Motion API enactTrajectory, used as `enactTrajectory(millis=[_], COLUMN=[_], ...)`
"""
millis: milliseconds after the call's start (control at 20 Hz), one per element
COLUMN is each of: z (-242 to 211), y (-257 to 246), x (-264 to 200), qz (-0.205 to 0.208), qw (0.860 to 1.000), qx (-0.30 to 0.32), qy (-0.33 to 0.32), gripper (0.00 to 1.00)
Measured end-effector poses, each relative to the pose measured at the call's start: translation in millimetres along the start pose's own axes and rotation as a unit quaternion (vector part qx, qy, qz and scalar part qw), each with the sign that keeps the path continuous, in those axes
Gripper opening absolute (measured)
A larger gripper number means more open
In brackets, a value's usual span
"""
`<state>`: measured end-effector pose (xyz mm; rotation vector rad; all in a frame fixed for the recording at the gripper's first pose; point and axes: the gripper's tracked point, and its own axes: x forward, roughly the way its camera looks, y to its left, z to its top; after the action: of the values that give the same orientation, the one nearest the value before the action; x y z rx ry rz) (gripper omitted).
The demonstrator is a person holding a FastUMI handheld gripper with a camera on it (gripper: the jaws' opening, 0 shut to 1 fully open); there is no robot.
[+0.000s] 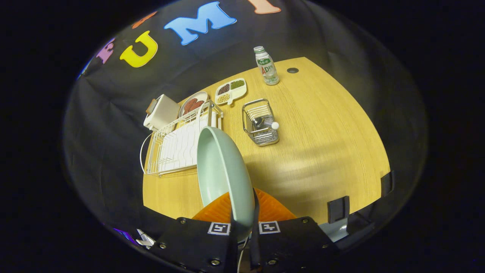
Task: Take the plate from the dish rack, then take the spoon from the basket and place it into the plate.
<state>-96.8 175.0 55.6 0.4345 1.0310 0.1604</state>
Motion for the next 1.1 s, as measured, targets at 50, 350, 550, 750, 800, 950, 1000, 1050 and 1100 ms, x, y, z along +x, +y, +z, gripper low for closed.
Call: enactTrajectory(millis=[50, 350, 550, 750, 800, 950, 1000, 1050, 1100], z=[-7, -40, -51, -63, -67, -70, -71, -71, -69], y=[-1, 1, 4, 7, 8, 4, 2, 0, -3], x=[8, 53, 74, 97, 98, 108, 108, 108, 109], qz=[0.006, 0.046, 0.057, 0.075, 0.079, 0.091, 0.095, 0.1, 0.097], qw=[1.0, 0.998, 0.997, 0.995, 0.994, 0.993, 0.992, 0.991, 0.992], qx=[0.004, 0.017, 0.009, 0.023, 0.029, 0.04, 0.048, 0.054, 0.051], qy=[0.006, 0.03, 0.049, 0.065, 0.068, 0.07, 0.074, 0.074, 0.07], gripper=[0.13, 0.13, 0.13, 0.13, 0.13, 0.14, 0.16, 0.19, 0.19])
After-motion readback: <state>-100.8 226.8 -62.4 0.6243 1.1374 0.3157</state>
